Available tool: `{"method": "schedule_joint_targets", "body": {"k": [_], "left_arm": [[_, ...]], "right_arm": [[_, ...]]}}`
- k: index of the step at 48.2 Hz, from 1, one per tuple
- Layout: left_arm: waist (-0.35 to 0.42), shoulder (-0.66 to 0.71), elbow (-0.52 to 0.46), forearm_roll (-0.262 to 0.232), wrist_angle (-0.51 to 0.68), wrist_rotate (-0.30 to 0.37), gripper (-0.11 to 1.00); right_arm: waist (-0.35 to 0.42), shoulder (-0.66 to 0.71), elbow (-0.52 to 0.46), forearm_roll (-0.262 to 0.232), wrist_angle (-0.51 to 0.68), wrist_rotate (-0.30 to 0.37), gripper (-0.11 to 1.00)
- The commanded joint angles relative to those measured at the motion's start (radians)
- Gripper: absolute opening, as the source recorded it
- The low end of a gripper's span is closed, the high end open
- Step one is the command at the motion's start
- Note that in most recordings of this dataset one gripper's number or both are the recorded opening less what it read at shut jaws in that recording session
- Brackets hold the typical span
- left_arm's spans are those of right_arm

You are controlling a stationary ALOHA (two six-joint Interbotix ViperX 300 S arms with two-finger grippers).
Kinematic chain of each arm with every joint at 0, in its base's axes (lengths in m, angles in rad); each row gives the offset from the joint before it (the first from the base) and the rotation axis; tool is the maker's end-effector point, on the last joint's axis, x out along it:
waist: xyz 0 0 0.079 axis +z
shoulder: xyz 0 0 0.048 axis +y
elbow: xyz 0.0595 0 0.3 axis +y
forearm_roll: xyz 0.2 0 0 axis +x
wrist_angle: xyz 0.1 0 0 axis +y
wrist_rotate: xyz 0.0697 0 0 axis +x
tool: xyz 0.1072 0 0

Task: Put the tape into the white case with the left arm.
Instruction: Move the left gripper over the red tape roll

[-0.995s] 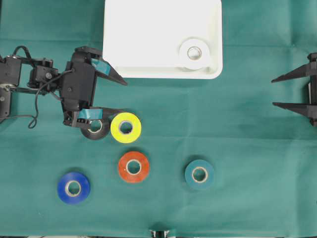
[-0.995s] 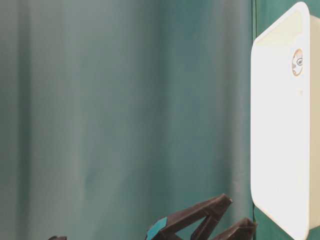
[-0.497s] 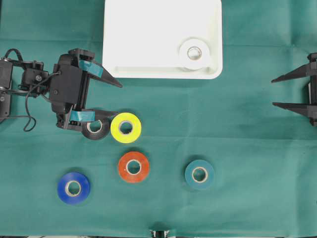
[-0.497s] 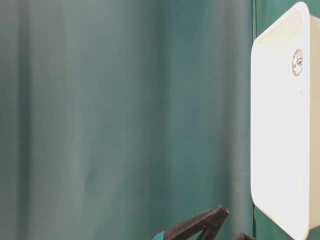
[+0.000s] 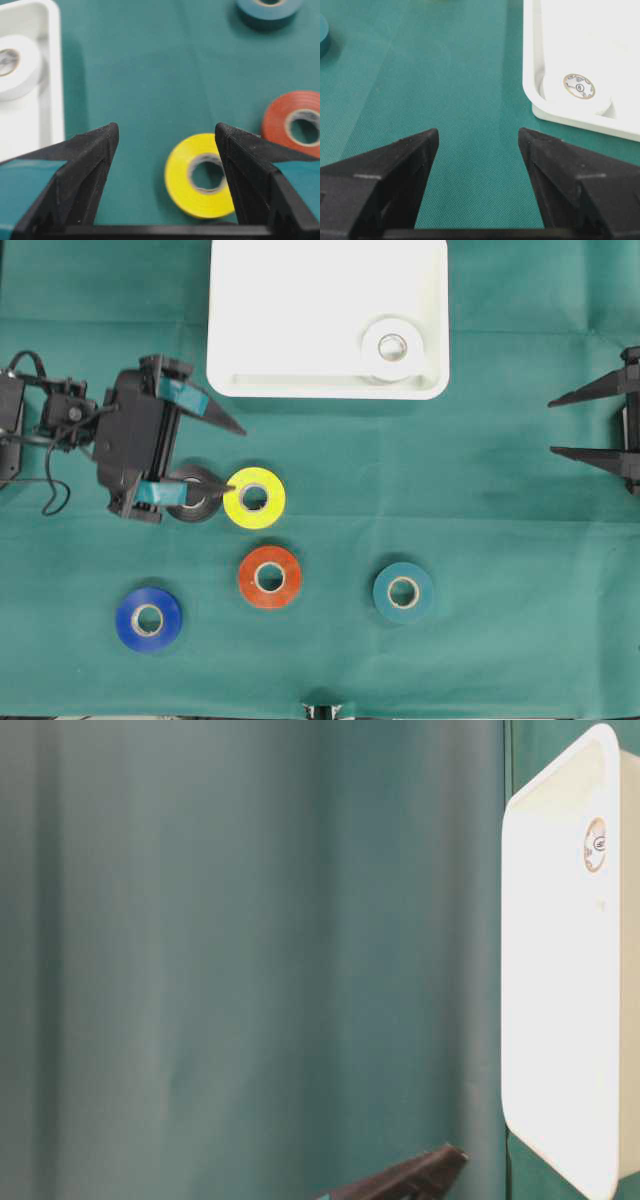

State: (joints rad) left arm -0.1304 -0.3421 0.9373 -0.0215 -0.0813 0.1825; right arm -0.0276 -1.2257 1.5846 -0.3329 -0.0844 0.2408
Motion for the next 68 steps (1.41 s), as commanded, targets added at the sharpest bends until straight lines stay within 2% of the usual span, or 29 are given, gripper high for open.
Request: {"method": "schedule_joint_targets", "body": {"k": [1,16,46,68], "left_arm": [[-0.032,0.011,-0.032,-0.002,-0.008,0.002,0.78],[-0.103,0.091,-0.077,-0.002,-0.005,0.002,0.78],[-0.135,0.295,-0.204,-0.002,0.021,0.009,0.78],[-0.164,0.396,-0.244,-0.002,0.031,0.006,0.78]], "right_arm": [[-0.002,0.005,-0.011,-0.002,-0.009,0.002,0.98],[-0.002,0.006,-0.011,0.000,-0.009,0.002,0.98],[-0.002,0.005,-0.011,0.000,-0.009,0.002,0.98],[-0.002,0.006,-0.011,-0.002,-0.009,0.002,0.98]]}}
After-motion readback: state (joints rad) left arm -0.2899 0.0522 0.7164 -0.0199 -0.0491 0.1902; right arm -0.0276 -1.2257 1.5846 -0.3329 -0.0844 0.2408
